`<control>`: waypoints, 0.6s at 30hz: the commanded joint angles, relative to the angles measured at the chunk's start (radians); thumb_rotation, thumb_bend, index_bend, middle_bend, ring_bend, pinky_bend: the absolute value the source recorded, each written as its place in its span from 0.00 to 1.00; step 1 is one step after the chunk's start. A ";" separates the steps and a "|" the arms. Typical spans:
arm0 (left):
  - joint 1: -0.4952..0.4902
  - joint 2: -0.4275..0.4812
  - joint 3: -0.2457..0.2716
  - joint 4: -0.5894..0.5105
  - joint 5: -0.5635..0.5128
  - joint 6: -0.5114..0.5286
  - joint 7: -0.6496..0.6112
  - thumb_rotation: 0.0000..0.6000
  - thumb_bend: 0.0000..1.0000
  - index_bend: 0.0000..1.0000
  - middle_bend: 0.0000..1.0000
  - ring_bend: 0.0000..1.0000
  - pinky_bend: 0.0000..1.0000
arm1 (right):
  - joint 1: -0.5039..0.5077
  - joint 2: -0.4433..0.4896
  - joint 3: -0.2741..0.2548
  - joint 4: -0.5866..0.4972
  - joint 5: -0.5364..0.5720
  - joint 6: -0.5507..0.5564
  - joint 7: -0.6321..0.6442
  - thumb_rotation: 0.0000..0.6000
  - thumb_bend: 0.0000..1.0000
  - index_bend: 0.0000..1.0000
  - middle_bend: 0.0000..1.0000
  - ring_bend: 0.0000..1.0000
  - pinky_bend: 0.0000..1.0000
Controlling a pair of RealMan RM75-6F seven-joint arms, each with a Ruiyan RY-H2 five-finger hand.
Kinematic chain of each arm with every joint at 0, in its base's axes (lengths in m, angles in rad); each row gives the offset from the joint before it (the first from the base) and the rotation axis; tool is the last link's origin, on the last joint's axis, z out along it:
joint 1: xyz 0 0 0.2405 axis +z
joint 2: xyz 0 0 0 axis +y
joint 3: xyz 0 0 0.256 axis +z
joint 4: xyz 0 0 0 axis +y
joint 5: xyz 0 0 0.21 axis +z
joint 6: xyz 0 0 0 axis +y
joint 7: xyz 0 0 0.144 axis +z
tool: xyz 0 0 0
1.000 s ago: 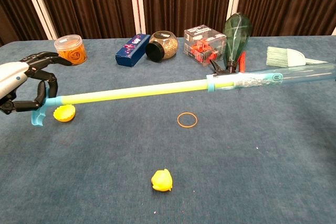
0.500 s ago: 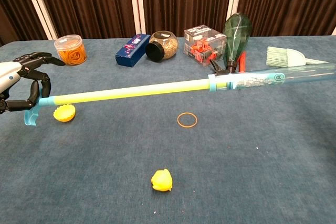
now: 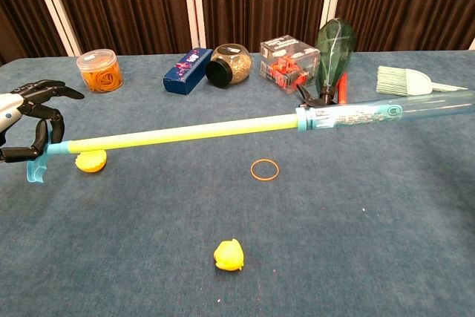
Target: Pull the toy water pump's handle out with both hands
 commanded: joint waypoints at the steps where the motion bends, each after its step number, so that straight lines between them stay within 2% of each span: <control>1: 0.000 -0.003 -0.001 0.004 0.000 0.001 -0.003 1.00 0.69 0.74 0.13 0.00 0.04 | 0.000 0.000 -0.001 0.000 0.000 0.000 0.002 1.00 0.75 1.00 0.05 0.00 0.15; 4: 0.000 -0.006 -0.001 0.008 0.000 -0.003 -0.006 1.00 0.64 0.71 0.13 0.00 0.04 | 0.000 0.000 -0.002 0.002 -0.001 0.000 0.002 1.00 0.75 1.00 0.05 0.00 0.15; 8: -0.005 -0.010 0.000 0.008 0.003 -0.008 -0.012 1.00 0.47 0.58 0.11 0.00 0.04 | -0.002 -0.001 -0.004 0.005 0.001 -0.002 0.007 1.00 0.75 1.00 0.05 0.00 0.15; 14: -0.024 -0.019 -0.005 0.002 0.003 -0.029 -0.028 1.00 0.22 0.35 0.08 0.00 0.04 | -0.001 -0.010 -0.016 0.021 0.010 -0.023 0.013 1.00 0.75 0.99 0.04 0.00 0.15; 18: -0.029 -0.012 -0.003 -0.011 -0.005 -0.072 -0.045 1.00 0.10 0.18 0.05 0.00 0.04 | 0.000 -0.010 -0.024 0.030 0.026 -0.049 0.026 1.00 0.74 0.94 0.02 0.00 0.15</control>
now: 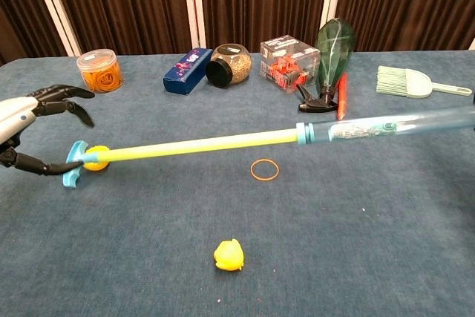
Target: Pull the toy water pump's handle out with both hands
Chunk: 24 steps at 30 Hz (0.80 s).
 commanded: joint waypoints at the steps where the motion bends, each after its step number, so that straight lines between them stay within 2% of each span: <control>1: -0.006 0.009 0.002 -0.012 -0.009 -0.039 -0.011 1.00 0.08 0.15 0.05 0.00 0.04 | 0.001 0.000 -0.005 0.010 0.014 -0.019 0.011 1.00 0.74 0.94 0.02 0.00 0.15; 7: -0.009 0.029 0.001 -0.041 -0.025 -0.089 -0.036 1.00 0.07 0.10 0.04 0.00 0.04 | 0.002 -0.004 -0.010 0.032 0.028 -0.041 0.027 1.00 0.73 0.90 0.01 0.00 0.15; 9: -0.010 0.035 -0.001 -0.048 -0.025 -0.086 -0.039 1.00 0.06 0.09 0.03 0.00 0.04 | 0.002 -0.007 -0.017 0.043 0.035 -0.054 0.029 1.00 0.72 0.83 0.00 0.00 0.15; 12: -0.007 0.047 -0.002 -0.067 -0.022 -0.072 -0.049 1.00 0.06 0.09 0.02 0.00 0.04 | 0.003 -0.011 -0.027 0.061 0.053 -0.083 0.033 1.00 0.68 0.64 0.00 0.00 0.15; 13: -0.006 0.051 -0.003 -0.074 -0.020 -0.065 -0.052 1.00 0.05 0.09 0.02 0.00 0.04 | 0.004 -0.011 -0.030 0.068 0.059 -0.095 0.035 1.00 0.66 0.53 0.00 0.00 0.15; 15: -0.004 0.062 -0.005 -0.092 -0.017 -0.047 -0.058 1.00 0.05 0.09 0.02 0.00 0.04 | 0.006 -0.009 -0.038 0.081 0.065 -0.116 0.043 1.00 0.54 0.18 0.00 0.00 0.15; 17: -0.002 0.075 -0.008 -0.112 -0.014 -0.030 -0.063 1.00 0.05 0.09 0.01 0.00 0.04 | 0.008 -0.003 -0.048 0.091 0.066 -0.138 0.051 1.00 0.42 0.02 0.00 0.00 0.15; 20: 0.000 0.094 -0.014 -0.143 -0.015 -0.019 -0.071 1.00 0.04 0.09 0.00 0.00 0.04 | 0.009 0.011 -0.056 0.094 0.052 -0.145 0.061 0.98 0.31 0.00 0.00 0.00 0.15; 24: 0.003 0.131 -0.018 -0.194 -0.023 -0.024 -0.080 1.00 0.04 0.09 0.00 0.00 0.04 | -0.003 0.038 -0.061 0.066 0.003 -0.107 0.095 0.85 0.26 0.00 0.00 0.00 0.15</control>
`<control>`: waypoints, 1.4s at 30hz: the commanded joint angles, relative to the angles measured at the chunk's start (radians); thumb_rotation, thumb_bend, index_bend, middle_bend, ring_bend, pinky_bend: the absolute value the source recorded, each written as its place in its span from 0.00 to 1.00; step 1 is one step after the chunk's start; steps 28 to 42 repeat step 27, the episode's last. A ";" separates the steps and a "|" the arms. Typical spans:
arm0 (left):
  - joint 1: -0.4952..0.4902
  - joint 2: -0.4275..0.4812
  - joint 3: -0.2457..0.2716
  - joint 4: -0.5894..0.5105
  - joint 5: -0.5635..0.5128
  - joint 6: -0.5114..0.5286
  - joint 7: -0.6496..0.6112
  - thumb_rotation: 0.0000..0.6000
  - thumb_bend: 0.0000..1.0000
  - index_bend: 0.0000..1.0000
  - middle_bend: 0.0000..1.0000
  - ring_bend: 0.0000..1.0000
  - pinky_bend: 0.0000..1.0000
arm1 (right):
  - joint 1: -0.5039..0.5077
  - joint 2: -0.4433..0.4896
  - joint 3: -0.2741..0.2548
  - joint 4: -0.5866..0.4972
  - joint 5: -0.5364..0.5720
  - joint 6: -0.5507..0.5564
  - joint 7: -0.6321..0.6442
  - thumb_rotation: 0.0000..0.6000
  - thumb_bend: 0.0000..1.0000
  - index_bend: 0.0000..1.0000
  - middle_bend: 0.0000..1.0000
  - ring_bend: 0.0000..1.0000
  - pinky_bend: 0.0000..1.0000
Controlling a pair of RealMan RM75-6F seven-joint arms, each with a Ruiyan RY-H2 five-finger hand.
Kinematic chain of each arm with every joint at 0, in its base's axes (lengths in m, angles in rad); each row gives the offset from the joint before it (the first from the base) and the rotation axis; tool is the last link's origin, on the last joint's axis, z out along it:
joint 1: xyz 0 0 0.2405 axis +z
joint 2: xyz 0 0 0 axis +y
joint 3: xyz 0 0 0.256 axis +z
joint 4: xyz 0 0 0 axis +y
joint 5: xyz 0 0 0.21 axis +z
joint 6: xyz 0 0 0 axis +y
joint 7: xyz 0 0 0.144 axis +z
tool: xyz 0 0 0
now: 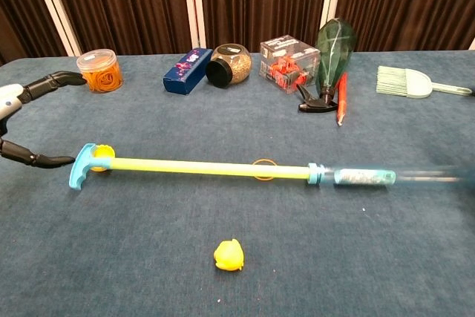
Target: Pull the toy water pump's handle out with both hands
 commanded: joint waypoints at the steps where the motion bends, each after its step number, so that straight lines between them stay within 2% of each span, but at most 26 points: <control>1: 0.004 0.035 -0.006 -0.042 -0.007 0.001 -0.003 1.00 0.04 0.09 0.00 0.00 0.04 | -0.013 0.030 -0.009 -0.031 -0.045 0.037 0.023 0.80 0.25 0.00 0.00 0.00 0.15; 4: 0.010 0.076 -0.010 -0.089 -0.012 0.004 0.011 1.00 0.04 0.09 0.00 0.00 0.04 | -0.032 0.066 -0.020 -0.067 -0.086 0.080 0.029 0.73 0.25 0.00 0.00 0.00 0.15; 10: 0.040 0.242 -0.002 -0.283 -0.005 0.042 0.114 1.00 0.04 0.08 0.00 0.00 0.04 | -0.111 0.169 -0.037 -0.138 -0.140 0.222 0.026 0.73 0.24 0.00 0.00 0.00 0.15; 17: 0.154 0.487 0.059 -0.612 -0.013 0.121 0.402 1.00 0.04 0.02 0.00 0.00 0.04 | -0.230 0.297 -0.049 -0.208 -0.154 0.405 -0.047 0.74 0.24 0.00 0.00 0.00 0.15; 21: 0.240 0.557 0.091 -0.784 -0.055 0.174 0.592 1.00 0.04 0.00 0.00 0.00 0.04 | -0.305 0.352 -0.077 -0.246 -0.138 0.479 -0.099 0.74 0.24 0.00 0.00 0.00 0.15; 24: 0.290 0.584 0.112 -0.872 -0.063 0.214 0.719 1.00 0.04 0.00 0.00 0.00 0.04 | -0.345 0.372 -0.092 -0.258 -0.150 0.527 -0.110 0.75 0.24 0.00 0.00 0.00 0.15; 27: 0.324 0.596 0.124 -0.925 -0.049 0.252 0.772 1.00 0.04 0.00 0.00 0.00 0.04 | -0.362 0.384 -0.098 -0.263 -0.151 0.533 -0.082 0.75 0.24 0.00 0.00 0.00 0.15; 42: 0.324 0.596 0.124 -0.925 -0.049 0.252 0.772 1.00 0.04 0.00 0.00 0.00 0.04 | -0.362 0.384 -0.098 -0.263 -0.151 0.533 -0.082 0.75 0.24 0.00 0.00 0.00 0.15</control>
